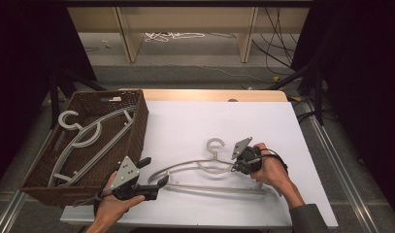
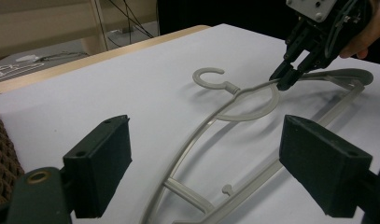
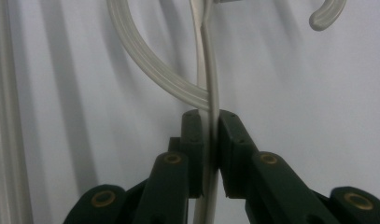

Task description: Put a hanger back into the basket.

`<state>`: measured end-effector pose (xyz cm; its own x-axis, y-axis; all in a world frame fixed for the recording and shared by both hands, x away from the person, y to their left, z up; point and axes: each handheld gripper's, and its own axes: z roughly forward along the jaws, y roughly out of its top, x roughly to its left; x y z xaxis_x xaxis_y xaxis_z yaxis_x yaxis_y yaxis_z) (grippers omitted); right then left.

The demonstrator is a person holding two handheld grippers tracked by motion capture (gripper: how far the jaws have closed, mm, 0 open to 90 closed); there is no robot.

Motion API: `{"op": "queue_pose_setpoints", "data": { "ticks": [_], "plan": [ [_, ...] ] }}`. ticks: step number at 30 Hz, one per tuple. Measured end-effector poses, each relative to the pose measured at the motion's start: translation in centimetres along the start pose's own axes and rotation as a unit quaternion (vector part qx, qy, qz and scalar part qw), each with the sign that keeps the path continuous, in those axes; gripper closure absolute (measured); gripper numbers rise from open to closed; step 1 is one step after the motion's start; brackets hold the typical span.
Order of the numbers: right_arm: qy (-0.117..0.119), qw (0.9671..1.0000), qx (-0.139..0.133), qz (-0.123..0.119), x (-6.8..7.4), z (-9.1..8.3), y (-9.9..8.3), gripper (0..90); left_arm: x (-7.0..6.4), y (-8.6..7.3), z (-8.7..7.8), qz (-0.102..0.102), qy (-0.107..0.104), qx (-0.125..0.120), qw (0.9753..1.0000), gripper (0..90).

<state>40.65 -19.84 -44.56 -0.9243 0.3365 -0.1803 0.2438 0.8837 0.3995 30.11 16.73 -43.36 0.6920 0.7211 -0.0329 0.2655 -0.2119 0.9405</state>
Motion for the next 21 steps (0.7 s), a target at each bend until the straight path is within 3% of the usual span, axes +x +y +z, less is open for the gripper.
{"op": "queue_pose_setpoints", "data": {
  "ticks": [2,3,5,8,14,21],
  "plan": [
    [-0.005,1.0,-0.004,-0.004,0.1,-0.5,0.1,82.0,-0.1,0.1,0.1,-0.008,-0.001,0.001,1.0,16.7],
    [-0.007,0.9999,-0.007,-0.008,0.2,-0.8,0.1,82.0,0.0,0.2,0.2,-0.003,-0.003,0.003,1.0,16.7],
    [-0.012,0.9998,-0.012,-0.01,0.4,-1.2,0.2,82.0,-0.2,0.4,0.5,-0.016,-0.003,0.006,0.9999,17.1],
    [-0.014,0.9995,-0.021,-0.017,0.6,-1.7,0.3,82.0,-0.7,1.0,1.3,0.004,0.0,0.017,0.9998,17.8],
    [-0.019,0.9989,-0.034,-0.027,0.9,-2.5,0.5,82.0,-1.7,2.1,3.4,0.029,-0.02,0.057,0.9978,18.4],
    [-0.03,0.9977,-0.05,-0.035,1.1,-3.3,0.8,82.0,-1.4,3.7,7.5,0.032,-0.029,0.093,0.9947,24.2]
  ]
}}
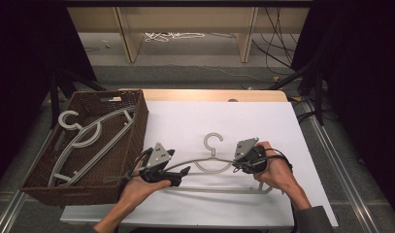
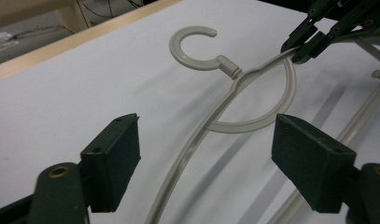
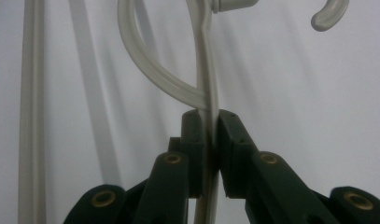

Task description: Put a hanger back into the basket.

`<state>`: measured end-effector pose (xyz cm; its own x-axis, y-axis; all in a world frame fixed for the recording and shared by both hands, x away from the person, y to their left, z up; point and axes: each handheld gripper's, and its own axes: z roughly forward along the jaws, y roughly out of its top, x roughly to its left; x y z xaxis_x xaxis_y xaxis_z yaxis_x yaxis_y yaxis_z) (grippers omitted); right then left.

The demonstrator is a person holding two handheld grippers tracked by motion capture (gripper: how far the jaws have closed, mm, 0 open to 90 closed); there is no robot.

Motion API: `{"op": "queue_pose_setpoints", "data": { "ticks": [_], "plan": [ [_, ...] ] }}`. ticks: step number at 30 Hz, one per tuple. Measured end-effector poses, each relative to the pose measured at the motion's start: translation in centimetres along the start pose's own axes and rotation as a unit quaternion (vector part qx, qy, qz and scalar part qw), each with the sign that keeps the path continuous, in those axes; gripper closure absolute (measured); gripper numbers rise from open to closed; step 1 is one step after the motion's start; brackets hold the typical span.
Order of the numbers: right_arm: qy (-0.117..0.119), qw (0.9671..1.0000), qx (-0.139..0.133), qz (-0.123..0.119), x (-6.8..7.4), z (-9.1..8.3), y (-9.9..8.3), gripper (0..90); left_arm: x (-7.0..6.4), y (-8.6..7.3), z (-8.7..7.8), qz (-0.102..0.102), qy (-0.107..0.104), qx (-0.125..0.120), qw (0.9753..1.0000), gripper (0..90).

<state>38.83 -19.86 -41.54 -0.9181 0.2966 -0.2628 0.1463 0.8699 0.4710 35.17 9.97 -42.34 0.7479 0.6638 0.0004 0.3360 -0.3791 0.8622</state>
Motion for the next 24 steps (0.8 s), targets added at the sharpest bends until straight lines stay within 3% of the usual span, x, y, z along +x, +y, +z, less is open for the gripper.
{"op": "queue_pose_setpoints", "data": {
  "ticks": [3,9,16,24],
  "plan": [
    [-0.001,1.0,-0.005,0.0,0.0,-0.3,0.0,82.0,0.1,0.7,1.6,0.014,0.008,0.016,0.9997,25.8],
    [-0.004,0.9999,-0.011,-0.008,0.1,-0.8,0.2,82.0,0.0,1.2,3.7,0.026,-0.004,0.032,0.9991,28.0],
    [-0.004,0.9997,-0.016,-0.018,0.4,-1.4,0.7,82.0,-0.4,1.7,4.8,0.051,-0.016,0.042,0.9977,35.8],
    [-0.005,0.9995,-0.018,-0.027,0.7,-1.7,1.2,82.0,-0.9,1.9,5.7,0.058,-0.037,0.06,0.9958,45.0]
  ]
}}
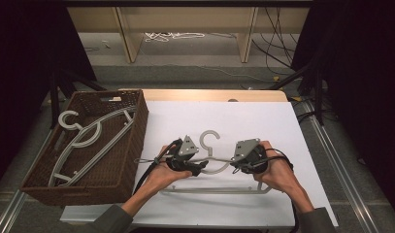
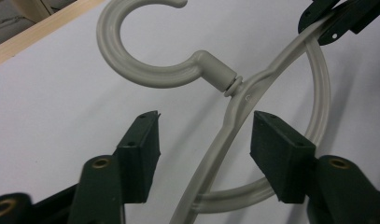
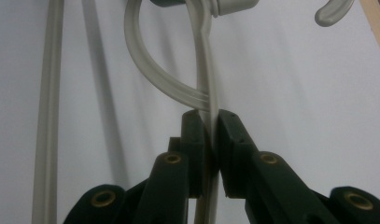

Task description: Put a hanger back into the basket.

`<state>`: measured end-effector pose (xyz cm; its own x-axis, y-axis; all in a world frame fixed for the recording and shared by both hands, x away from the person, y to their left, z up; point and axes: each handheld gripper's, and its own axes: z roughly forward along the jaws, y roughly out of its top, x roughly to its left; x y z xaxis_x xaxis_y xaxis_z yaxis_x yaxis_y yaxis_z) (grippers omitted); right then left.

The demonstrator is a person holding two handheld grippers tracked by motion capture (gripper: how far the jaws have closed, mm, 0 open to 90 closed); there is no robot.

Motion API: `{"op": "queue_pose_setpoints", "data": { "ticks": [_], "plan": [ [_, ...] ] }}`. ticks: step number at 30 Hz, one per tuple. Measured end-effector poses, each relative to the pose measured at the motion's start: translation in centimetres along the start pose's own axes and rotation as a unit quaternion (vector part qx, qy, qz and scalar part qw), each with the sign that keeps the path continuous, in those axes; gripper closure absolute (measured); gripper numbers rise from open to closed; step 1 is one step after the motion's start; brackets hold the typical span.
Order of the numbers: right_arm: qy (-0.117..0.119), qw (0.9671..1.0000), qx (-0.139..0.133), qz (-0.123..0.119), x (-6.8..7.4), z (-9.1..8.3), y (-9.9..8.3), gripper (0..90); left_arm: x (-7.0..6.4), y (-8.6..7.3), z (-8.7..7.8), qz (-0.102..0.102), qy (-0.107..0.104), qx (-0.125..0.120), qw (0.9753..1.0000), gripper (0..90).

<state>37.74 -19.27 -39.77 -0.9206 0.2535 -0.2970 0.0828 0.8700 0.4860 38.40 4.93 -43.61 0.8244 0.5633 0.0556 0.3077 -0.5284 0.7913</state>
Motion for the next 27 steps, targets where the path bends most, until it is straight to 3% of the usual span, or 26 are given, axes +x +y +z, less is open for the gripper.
{"op": "queue_pose_setpoints", "data": {
  "ticks": [5,8,12,17,18,20,24,25,27],
  "plan": [
    [-0.002,1.0,-0.001,-0.006,0.0,-0.1,0.1,82.0,0.1,0.1,0.5,0.017,-0.015,0.01,0.9997,52.9],
    [0.0,1.0,-0.001,-0.007,0.1,-0.2,0.1,82.0,0.0,0.2,0.5,0.035,-0.025,0.017,0.9989,67.5],
    [0.0,0.9999,-0.002,-0.014,0.1,-0.2,0.2,81.9,-0.4,0.7,-0.1,0.089,-0.021,0.035,0.9952,72.9],
    [-0.018,0.9993,-0.01,-0.031,0.1,-0.5,0.4,80.2,-0.9,1.1,-1.0,0.114,-0.023,0.037,0.9926,76.7],
    [-0.012,0.9996,-0.007,-0.024,0.1,-0.6,0.4,79.4,-1.0,1.2,-1.2,0.116,-0.026,0.038,0.9922,77.4],
    [-0.025,0.9995,-0.007,-0.02,0.1,-0.6,0.4,77.6,-1.1,1.3,-1.5,0.116,-0.036,0.035,0.992,78.9],
    [-0.038,0.9992,-0.006,-0.005,0.2,-0.5,0.7,74.6,-1.3,1.4,-2.1,0.129,-0.036,0.04,0.9902,81.6],
    [-0.043,0.999,-0.008,-0.001,0.1,-0.5,0.7,73.6,-1.4,1.4,-2.2,0.124,-0.036,0.036,0.991,82.0],
    [-0.041,0.9986,-0.018,0.029,0.2,-0.6,0.7,69.6,-1.4,1.5,-2.5,0.119,-0.033,0.032,0.9918,82.2]
  ]
}}
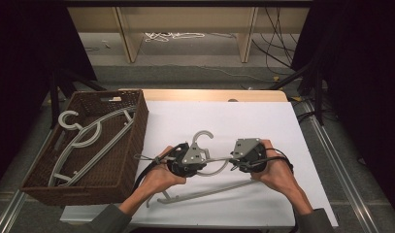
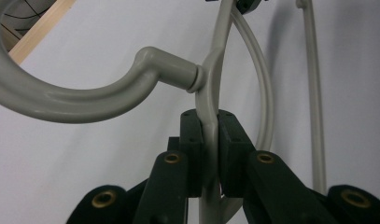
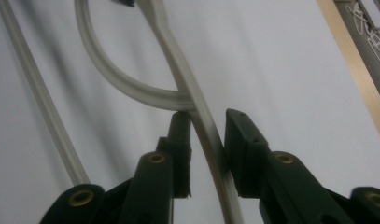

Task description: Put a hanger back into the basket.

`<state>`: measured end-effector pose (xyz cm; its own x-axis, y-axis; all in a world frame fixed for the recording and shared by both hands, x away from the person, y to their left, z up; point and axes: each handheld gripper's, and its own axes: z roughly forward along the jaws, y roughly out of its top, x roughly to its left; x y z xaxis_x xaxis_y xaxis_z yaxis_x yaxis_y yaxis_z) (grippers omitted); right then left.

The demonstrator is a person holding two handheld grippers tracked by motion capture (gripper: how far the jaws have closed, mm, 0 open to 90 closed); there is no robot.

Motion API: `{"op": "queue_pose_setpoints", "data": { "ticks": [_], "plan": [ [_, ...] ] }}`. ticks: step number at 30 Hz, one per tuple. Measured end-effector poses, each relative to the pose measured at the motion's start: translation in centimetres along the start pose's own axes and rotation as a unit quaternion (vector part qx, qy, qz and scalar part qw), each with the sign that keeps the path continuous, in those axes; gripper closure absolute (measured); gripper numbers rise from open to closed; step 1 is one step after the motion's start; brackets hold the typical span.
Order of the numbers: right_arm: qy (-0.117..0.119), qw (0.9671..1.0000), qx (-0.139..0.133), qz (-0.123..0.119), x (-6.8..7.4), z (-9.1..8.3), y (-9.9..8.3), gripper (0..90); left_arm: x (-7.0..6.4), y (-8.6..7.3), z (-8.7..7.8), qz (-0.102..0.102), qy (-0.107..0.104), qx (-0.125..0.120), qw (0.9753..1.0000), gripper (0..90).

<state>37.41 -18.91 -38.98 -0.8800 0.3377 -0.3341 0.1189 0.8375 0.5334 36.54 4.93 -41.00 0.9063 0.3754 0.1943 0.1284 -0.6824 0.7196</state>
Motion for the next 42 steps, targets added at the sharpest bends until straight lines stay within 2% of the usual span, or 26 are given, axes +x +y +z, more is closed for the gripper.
{"op": "queue_pose_setpoints", "data": {
  "ticks": [1,3,6,9,11,13,16,21,23,25,27,29,30,32,33,36,37,39,40,41,42],
  "plan": [
    [-0.006,0.9998,-0.006,0.019,-0.1,-0.1,0.0,64.5,0.2,0.0,-0.2,-0.002,0.002,0.001,1.0,82.2],
    [-0.019,0.9979,-0.026,0.055,-0.5,-0.3,-0.1,53.2,0.6,-0.1,-0.5,-0.018,0.002,-0.009,0.9998,82.2],
    [-0.02,0.992,-0.062,0.108,-1.0,-0.8,-0.2,42.8,1.2,-0.3,-1.1,-0.029,0.011,-0.009,0.9995,82.2],
    [-0.03,0.9854,-0.093,0.139,-1.2,-1.2,-0.1,34.7,1.6,-0.4,-1.5,-0.041,0.017,-0.01,0.999,82.2],
    [-0.039,0.98,-0.116,0.157,-1.2,-1.4,0.0,31.3,1.8,-0.5,-1.8,-0.046,0.024,-0.015,0.9986,82.2],
    [-0.041,0.9757,-0.128,0.173,-1.3,-1.6,0.0,28.9,2.0,-0.5,-2.0,-0.05,0.024,-0.017,0.9983,82.2],
    [-0.053,0.971,-0.141,0.186,-1.1,-1.9,0.1,25.8,2.4,-0.6,-2.4,-0.059,0.03,-0.021,0.9976,82.2],
    [-0.059,0.9672,-0.163,0.186,-0.4,-2.3,-0.1,25.1,3.0,-0.9,-3.1,-0.075,0.04,-0.022,0.9961,82.1],
    [-0.069,0.9636,-0.174,0.191,-0.1,-2.4,-0.3,24.7,3.3,-1.1,-3.4,-0.081,0.043,-0.025,0.9954,82.2],
    [-0.068,0.959,-0.185,0.204,0.3,-2.5,-0.6,24.2,3.6,-1.1,-3.7,-0.094,0.047,-0.029,0.994,82.1],
    [-0.072,0.9554,-0.196,0.209,0.6,-2.5,-1.1,23.7,4.0,-1.2,-4.2,-0.1,0.051,-0.036,0.9931,82.2],
    [-0.067,0.9512,-0.206,0.22,1.1,-2.6,-1.6,23.7,4.3,-1.1,-4.7,-0.106,0.056,-0.041,0.9919,82.1],
    [-0.07,0.9481,-0.216,0.223,1.3,-2.5,-1.9,23.3,4.5,-1.1,-5.0,-0.111,0.059,-0.044,0.9911,82.2],
    [-0.069,0.9446,-0.224,0.23,1.7,-2.5,-2.3,22.9,4.8,-1.1,-5.5,-0.117,0.065,-0.051,0.9897,82.2],
    [-0.078,0.9434,-0.232,0.224,1.9,-2.6,-2.5,22.4,4.9,-1.1,-5.7,-0.119,0.066,-0.053,0.9893,82.2],
    [-0.079,0.9374,-0.244,0.236,2.5,-2.6,-2.9,21.3,5.1,-1.0,-6.2,-0.129,0.068,-0.062,0.9874,82.2],
    [-0.087,0.9362,-0.25,0.232,2.6,-2.5,-3.0,21.0,5.1,-1.0,-6.3,-0.13,0.071,-0.062,0.987,82.2],
    [-0.08,0.9363,-0.248,0.236,3.0,-2.5,-3.2,21.0,5.2,-0.9,-6.5,-0.135,0.068,-0.062,0.9866,82.2],
    [-0.084,0.9345,-0.252,0.237,3.2,-2.5,-3.3,20.9,5.2,-0.9,-6.7,-0.138,0.065,-0.061,0.9864,82.1],
    [-0.082,0.9344,-0.256,0.234,3.3,-2.4,-3.4,20.8,5.3,-0.9,-6.7,-0.144,0.061,-0.066,0.9855,82.2],
    [-0.067,0.9345,-0.251,0.243,3.5,-2.4,-3.4,20.6,5.4,-0.8,-7.0,-0.146,0.06,-0.065,0.9853,82.2]
  ]
}}
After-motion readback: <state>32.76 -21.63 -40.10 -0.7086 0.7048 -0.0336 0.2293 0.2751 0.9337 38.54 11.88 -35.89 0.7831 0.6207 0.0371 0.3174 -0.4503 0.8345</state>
